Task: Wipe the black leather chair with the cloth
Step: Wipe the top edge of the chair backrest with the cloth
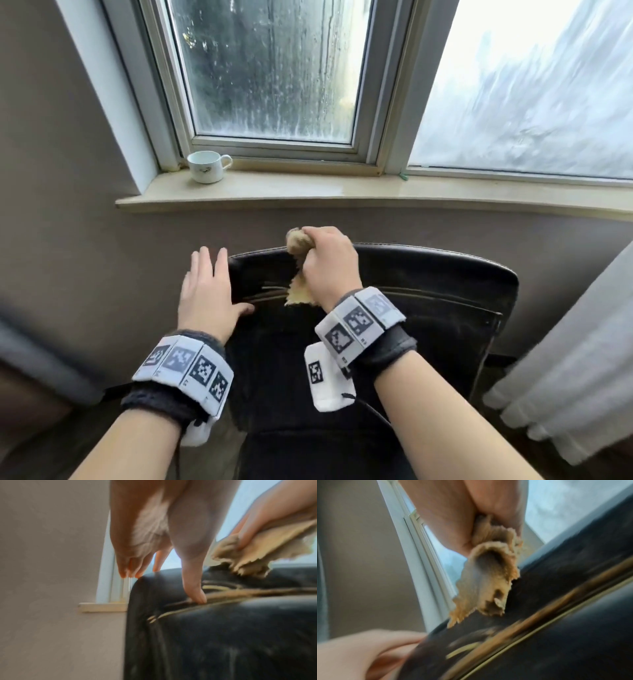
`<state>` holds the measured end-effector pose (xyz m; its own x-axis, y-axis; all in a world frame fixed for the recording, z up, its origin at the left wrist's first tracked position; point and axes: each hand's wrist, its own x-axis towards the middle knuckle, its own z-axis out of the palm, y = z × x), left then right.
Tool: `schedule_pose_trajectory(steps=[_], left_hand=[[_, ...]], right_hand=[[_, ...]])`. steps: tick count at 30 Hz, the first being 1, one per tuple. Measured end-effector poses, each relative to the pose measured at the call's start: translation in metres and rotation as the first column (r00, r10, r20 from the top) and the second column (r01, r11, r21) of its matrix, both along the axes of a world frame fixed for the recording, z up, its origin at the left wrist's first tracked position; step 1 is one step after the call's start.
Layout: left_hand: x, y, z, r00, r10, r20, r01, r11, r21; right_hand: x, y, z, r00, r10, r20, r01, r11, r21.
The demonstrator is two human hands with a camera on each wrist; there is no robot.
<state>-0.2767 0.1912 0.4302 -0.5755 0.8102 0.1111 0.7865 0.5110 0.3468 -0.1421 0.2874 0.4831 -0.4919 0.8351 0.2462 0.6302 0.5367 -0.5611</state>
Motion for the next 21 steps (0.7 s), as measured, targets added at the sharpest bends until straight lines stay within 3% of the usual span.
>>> schedule_pose_trajectory(steps=[2, 4, 9, 13, 14, 16, 18, 21], left_hand=[[0.000, -0.014, -0.007, 0.993, 0.035, 0.113, -0.035, 0.999, -0.001], [0.000, -0.018, -0.011, 0.989, 0.024, 0.146, -0.032, 0.998, 0.047], [-0.004, -0.017, -0.009, 0.984, 0.028, 0.174, -0.039, 0.997, 0.062], [-0.004, -0.029, -0.003, 0.981, -0.002, 0.196, -0.025, 0.990, 0.138], [0.001, -0.034, -0.002, 0.988, -0.029, 0.152, -0.009, 0.970, 0.245], [0.013, -0.043, 0.001, 0.995, -0.075, 0.066, 0.029, 0.849, 0.528], [0.028, -0.045, -0.002, 0.992, -0.123, 0.019, 0.079, 0.738, 0.670], [0.037, -0.040, -0.012, 0.961, -0.136, 0.241, -0.073, 0.716, 0.694]], right_hand=[[0.012, 0.013, -0.003, 0.989, -0.138, 0.046, 0.137, 0.990, 0.032], [0.001, 0.005, -0.012, 0.983, -0.133, 0.128, 0.122, 0.989, 0.084], [-0.064, -0.035, -0.027, 0.987, 0.130, 0.098, -0.136, 0.989, 0.056], [-0.073, -0.050, -0.031, 0.931, 0.348, -0.109, -0.352, 0.936, -0.022], [-0.067, -0.050, -0.032, 0.930, 0.330, -0.160, -0.337, 0.941, -0.015], [-0.052, -0.051, -0.030, 0.943, 0.252, -0.215, -0.258, 0.966, 0.003], [-0.041, -0.057, -0.030, 0.938, 0.264, -0.224, -0.276, 0.961, -0.022], [-0.028, -0.071, -0.034, 0.896, 0.369, -0.245, -0.419, 0.887, -0.195]])
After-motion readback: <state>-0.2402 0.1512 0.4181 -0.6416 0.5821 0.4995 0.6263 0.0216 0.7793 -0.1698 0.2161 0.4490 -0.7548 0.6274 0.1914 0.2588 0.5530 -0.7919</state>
